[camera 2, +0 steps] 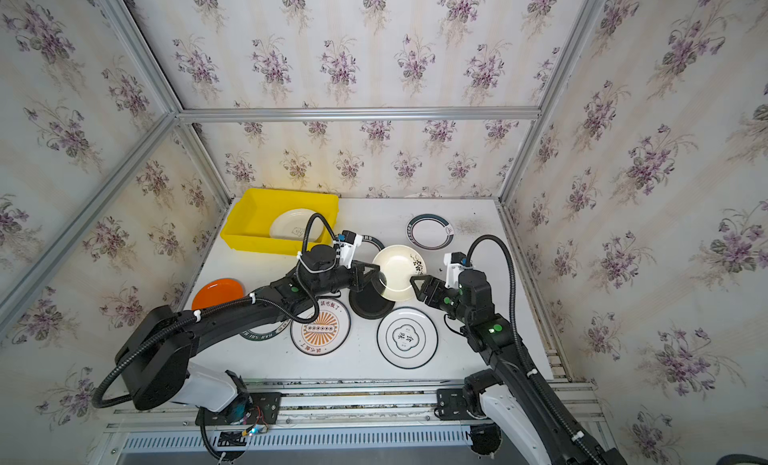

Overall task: Place the plates into the plastic bin on the countertop
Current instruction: 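Carry the plate with the left gripper into the yellow bin while the right gripper withdraws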

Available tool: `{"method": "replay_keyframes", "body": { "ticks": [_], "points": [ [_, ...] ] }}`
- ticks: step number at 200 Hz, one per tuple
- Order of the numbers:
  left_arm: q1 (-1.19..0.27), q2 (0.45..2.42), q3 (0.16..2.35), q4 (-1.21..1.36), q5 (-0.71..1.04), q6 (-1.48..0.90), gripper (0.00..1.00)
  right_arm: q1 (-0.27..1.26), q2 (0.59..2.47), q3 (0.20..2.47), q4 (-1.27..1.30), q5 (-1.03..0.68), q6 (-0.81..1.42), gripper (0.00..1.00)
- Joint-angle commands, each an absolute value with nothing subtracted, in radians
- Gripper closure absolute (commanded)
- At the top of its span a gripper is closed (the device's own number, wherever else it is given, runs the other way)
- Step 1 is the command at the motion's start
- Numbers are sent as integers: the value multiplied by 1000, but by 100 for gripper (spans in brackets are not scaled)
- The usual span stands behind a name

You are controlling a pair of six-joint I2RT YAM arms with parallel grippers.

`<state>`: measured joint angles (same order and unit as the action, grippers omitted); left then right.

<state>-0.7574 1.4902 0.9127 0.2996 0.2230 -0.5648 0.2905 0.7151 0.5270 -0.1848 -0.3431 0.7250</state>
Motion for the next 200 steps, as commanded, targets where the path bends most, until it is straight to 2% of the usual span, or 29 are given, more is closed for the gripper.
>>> {"method": "replay_keyframes", "body": {
  "ticks": [1,110,158,200],
  "points": [
    [-755,1492,932,304,177,-542,100,290,690,528,-209,-332,705,31],
    [-645,1465,1022,256,80,-512,100,290,542,446,-301,-295,687,30],
    [-496,1428,1056,226,-45,-496,100,290,562,392,-230,-299,693,30],
    [-426,1497,1227,148,-162,-398,99,290,635,362,-150,-301,691,30]
  ]
}}
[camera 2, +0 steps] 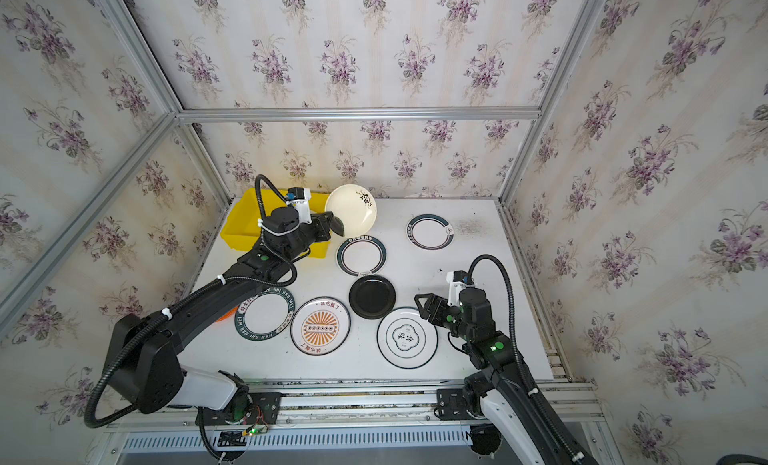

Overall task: Place the plates into the plastic bin on the countertop
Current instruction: 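Carry the plate with the left gripper into the yellow bin while the right gripper withdraws, then lower the plate onto the bear plate and open the left gripper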

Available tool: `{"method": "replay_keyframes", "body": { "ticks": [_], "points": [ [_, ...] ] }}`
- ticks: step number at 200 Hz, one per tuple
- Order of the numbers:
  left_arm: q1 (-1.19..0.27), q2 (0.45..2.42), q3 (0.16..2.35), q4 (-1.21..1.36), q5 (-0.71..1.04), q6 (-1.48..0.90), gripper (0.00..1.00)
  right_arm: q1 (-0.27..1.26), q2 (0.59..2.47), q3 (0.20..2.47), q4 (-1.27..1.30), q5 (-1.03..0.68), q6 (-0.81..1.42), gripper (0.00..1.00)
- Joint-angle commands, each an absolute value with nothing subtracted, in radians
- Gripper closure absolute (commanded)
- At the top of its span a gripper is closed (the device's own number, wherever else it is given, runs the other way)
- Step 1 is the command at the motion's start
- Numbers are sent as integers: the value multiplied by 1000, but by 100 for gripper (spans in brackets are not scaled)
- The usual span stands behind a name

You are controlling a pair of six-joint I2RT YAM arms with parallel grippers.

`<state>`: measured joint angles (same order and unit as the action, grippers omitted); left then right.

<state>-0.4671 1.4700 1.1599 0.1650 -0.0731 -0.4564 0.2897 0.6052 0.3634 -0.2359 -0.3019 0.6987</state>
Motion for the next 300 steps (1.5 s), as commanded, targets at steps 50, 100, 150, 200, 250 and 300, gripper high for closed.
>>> {"method": "replay_keyframes", "body": {
  "ticks": [50,100,150,200,250,300],
  "points": [
    [-253,1595,1330,110,-169,-411,99,288,663,373,-186,-272,654,30],
    [-99,1734,1392,63,-65,-477,99,288,683,366,-184,-235,638,30],
    [-3,1910,1537,-112,58,-527,98,288,731,341,-108,-234,653,30],
    [14,1989,1613,-241,65,-483,93,288,765,338,-86,-231,651,30],
    [12,2011,1657,-346,2,-406,88,287,772,336,-91,-206,631,29],
    [-20,2108,1813,-542,-104,-297,86,284,815,340,-63,-202,634,29]
  ]
}}
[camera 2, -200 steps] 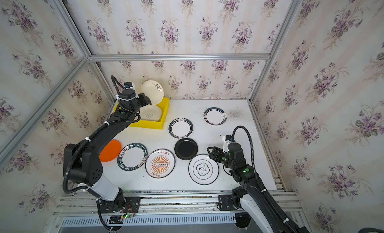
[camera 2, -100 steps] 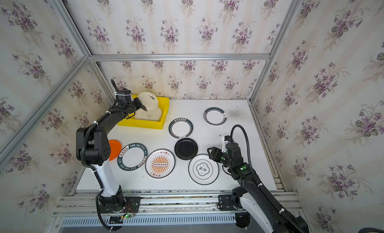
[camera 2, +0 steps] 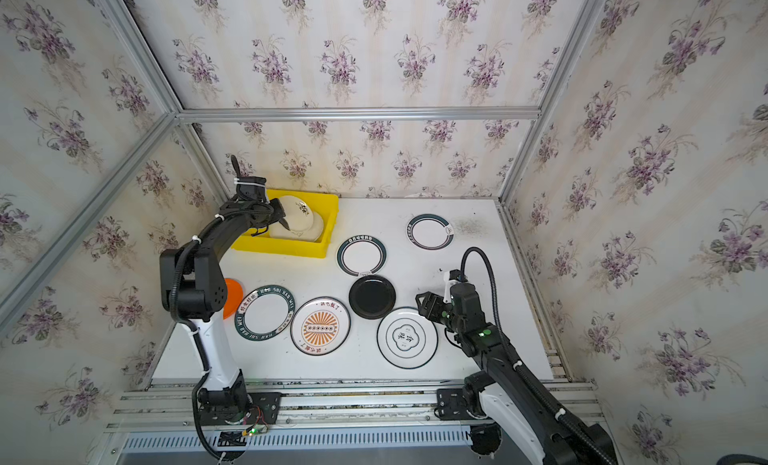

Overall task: Place the plates into the plastic bin on the countertop
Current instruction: 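Lower the plate onto the bear plate and open the left gripper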

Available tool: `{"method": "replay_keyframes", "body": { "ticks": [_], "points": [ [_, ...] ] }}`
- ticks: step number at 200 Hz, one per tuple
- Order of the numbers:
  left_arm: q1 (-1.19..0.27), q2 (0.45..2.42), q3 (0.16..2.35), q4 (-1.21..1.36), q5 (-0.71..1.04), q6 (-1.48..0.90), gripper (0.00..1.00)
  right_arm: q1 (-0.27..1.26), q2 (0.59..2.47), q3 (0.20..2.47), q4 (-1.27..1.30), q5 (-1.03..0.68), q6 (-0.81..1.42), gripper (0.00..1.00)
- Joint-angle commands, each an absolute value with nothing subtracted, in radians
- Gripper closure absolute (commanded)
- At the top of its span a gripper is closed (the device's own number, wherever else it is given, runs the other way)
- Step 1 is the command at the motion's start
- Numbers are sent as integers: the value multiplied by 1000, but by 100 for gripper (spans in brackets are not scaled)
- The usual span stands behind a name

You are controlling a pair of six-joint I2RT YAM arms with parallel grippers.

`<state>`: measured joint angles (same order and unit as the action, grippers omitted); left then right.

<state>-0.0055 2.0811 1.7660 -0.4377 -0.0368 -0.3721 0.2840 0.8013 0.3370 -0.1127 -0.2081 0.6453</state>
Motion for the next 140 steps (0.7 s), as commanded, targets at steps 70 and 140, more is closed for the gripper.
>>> {"method": "replay_keyframes", "body": {
  "ticks": [70,140],
  "points": [
    [-33,2164,1900,-603,-102,-275,77,269,854,352,-77,-205,606,29],
    [-77,2069,1894,-609,-68,-262,33,252,875,371,-92,-215,606,29]
  ]
}}
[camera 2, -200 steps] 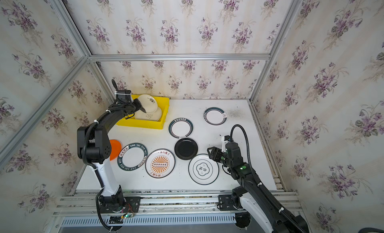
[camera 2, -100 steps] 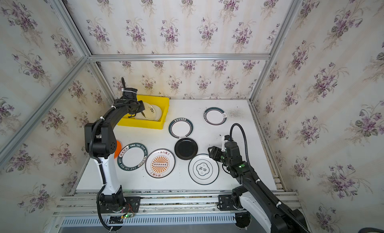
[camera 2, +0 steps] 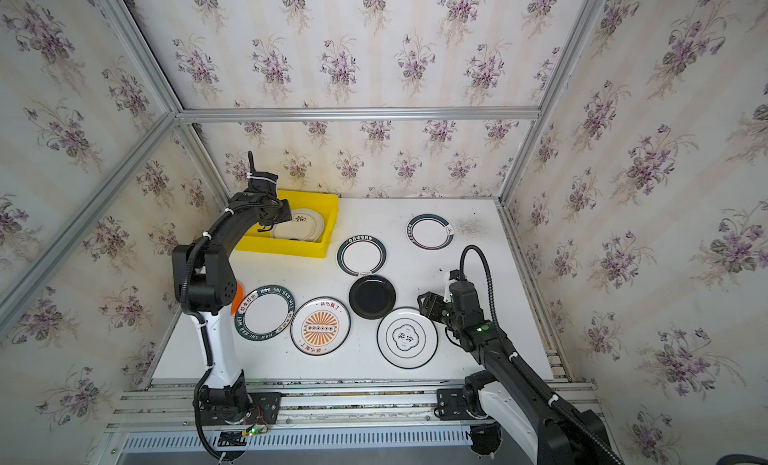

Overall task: Place the plates into the plastic bin on the countertop
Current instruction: 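Lower the plate onto the bear plate and open the left gripper, then lift the left gripper out of the bin and move it back toward the plates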

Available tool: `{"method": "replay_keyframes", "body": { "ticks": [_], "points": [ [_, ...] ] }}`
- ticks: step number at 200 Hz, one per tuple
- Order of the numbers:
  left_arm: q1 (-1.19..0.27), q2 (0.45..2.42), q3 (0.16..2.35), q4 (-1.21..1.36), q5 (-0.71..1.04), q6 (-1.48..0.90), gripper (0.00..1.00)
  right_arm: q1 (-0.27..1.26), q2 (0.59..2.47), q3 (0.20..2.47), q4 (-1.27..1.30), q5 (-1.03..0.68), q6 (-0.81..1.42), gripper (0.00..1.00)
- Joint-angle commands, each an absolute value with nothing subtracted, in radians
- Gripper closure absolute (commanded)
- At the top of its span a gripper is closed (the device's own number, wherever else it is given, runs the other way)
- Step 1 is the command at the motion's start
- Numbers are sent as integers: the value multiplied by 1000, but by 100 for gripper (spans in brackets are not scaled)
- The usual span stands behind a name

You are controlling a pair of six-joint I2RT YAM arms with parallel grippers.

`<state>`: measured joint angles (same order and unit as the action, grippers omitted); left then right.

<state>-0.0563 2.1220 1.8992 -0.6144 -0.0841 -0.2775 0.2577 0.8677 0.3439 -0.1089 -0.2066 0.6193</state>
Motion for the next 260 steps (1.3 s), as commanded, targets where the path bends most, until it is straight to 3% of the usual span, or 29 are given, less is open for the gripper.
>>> {"method": "replay_keyframes", "body": {
  "ticks": [1,13,17,21,71,150,199,260],
  "points": [
    [-78,2066,1894,-609,-68,-262,31,252,875,372,-93,-216,606,29],
    [-98,2028,1875,-607,-73,-259,16,250,880,375,-101,-224,607,29],
    [-105,2013,1867,-605,-72,-259,3,250,882,375,-104,-227,608,29],
    [-111,1999,1859,-605,-72,-259,1,250,883,376,-107,-228,609,29],
    [-181,1791,1656,-499,-21,-337,0,232,904,384,-179,-236,644,30],
    [-298,1415,1339,-381,-81,-385,0,221,772,284,-246,-205,724,30],
    [-320,1093,1027,-248,-37,-446,0,220,631,237,-362,-196,742,30],
    [-321,873,818,-225,25,-449,0,218,560,236,-445,-186,758,31]
  ]
}}
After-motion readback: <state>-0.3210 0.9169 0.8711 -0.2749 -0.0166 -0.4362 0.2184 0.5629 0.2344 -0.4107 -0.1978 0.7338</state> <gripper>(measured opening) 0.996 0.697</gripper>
